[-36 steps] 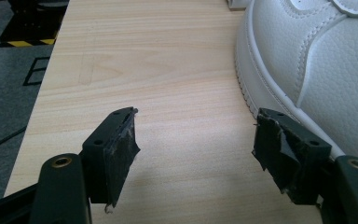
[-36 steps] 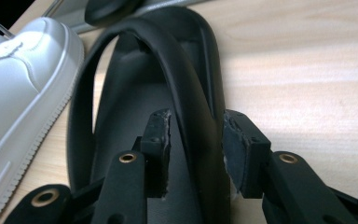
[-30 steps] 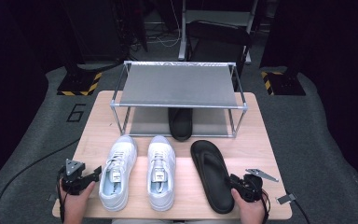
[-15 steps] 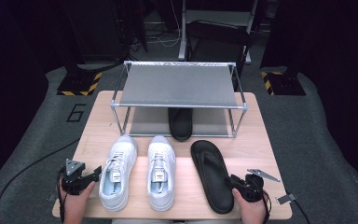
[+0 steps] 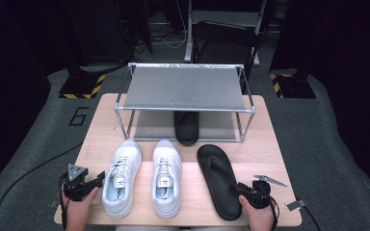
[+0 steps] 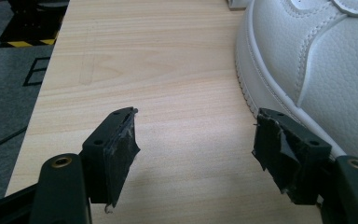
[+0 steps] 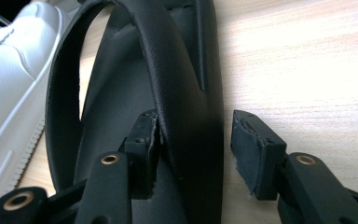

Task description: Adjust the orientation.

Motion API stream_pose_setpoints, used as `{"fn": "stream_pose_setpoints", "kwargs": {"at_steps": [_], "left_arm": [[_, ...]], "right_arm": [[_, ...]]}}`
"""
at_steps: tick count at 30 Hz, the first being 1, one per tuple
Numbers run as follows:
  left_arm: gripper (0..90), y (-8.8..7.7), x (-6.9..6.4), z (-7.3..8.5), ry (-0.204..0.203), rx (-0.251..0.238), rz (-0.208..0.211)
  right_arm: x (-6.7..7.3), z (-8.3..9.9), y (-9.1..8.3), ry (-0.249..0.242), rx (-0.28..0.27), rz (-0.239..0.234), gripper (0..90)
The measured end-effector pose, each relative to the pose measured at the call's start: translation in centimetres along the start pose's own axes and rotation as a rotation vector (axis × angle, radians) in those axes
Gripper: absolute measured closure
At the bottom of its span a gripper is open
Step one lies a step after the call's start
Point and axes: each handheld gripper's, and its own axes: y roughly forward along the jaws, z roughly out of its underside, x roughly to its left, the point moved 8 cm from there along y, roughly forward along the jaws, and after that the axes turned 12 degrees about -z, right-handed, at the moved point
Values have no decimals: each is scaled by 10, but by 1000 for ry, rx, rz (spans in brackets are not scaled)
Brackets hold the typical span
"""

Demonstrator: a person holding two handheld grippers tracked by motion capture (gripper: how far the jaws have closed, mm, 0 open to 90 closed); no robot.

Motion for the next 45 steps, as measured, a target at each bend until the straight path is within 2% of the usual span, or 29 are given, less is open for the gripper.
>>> {"fn": "stream_pose_setpoints", "kwargs": {"at_steps": [2,4,5,8,9,10,12,18,28,32,33,35,37,42,45], "left_arm": [[295,-1,1,1,16,11,4],[295,-1,0,1,17,12,4],[295,0,0,0,10,-1,0],[295,-1,1,0,10,4,0],[295,-1,1,0,10,5,0],[295,-1,1,0,9,5,0],[295,-1,1,0,10,4,0],[295,-1,0,0,17,10,1],[295,-1,0,0,9,4,0],[295,-1,0,0,6,4,0],[295,-1,0,0,8,3,0],[295,-1,0,0,9,3,-1],[295,-1,0,0,11,5,-1],[295,-1,0,0,11,3,-1],[295,0,0,0,5,-1,-2]], "right_arm": [[-1,0,1,3,0,-5,522],[0,1,1,27,6,-14,530],[0,0,2,23,0,-20,539],[1,1,3,37,1,-31,544],[0,1,3,22,-4,-36,549],[1,2,2,48,4,-46,556],[1,3,1,63,14,-53,564],[1,4,0,68,24,-64,573],[1,4,-1,67,25,-56,598],[2,3,-1,70,30,-40,612],[1,3,-2,57,34,-30,615],[2,4,-2,71,31,-28,620],[1,2,-1,52,24,-29,626],[2,3,-2,53,15,-22,639],[4,4,-2,70,18,-27,643]]}}
